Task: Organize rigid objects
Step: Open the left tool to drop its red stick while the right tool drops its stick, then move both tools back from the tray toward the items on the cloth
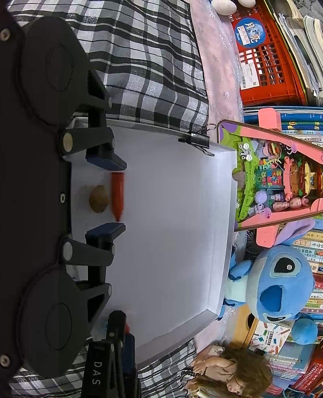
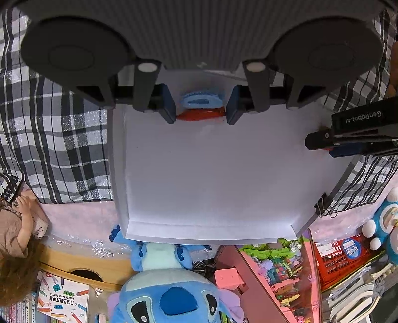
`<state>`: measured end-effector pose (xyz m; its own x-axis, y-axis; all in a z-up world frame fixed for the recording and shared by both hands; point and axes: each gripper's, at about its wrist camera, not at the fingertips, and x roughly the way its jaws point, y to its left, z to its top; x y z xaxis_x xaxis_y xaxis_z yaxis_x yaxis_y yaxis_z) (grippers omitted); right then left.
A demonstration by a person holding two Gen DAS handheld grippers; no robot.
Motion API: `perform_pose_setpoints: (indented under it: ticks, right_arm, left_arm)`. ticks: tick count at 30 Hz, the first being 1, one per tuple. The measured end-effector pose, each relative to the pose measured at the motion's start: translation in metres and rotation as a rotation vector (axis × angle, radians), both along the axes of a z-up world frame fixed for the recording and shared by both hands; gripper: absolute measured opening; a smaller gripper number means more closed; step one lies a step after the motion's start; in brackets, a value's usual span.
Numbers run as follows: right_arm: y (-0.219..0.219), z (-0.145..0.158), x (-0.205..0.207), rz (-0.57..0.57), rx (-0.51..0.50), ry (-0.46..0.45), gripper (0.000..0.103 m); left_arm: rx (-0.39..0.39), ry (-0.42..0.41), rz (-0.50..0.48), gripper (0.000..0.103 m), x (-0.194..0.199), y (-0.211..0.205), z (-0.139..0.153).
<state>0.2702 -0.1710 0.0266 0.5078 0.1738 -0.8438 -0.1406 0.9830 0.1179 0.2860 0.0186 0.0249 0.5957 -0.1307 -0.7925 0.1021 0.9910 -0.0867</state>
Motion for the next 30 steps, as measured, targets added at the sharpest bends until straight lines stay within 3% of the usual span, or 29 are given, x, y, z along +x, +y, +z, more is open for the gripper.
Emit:
perform_pose_setpoints:
  ticks: [5, 15, 30]
  right_arm:
    - [-0.001, 0.002, -0.004, -0.009, 0.012, -0.012, 0.062]
    - [-0.002, 0.024, -0.030, 0.000, 0.014, -0.075, 0.065]
    - [-0.007, 0.047, -0.113, 0.062, 0.025, -0.176, 0.073]
  left_arm:
    - [-0.022, 0.003, 0.003, 0.048, -0.008, 0.003, 0.005]
    - [-0.035, -0.063, -0.021, 0.054, -0.047, 0.007, 0.028]
    - [-0.048, -0.131, -0.097, 0.061, -0.135, 0.004, 0.040]
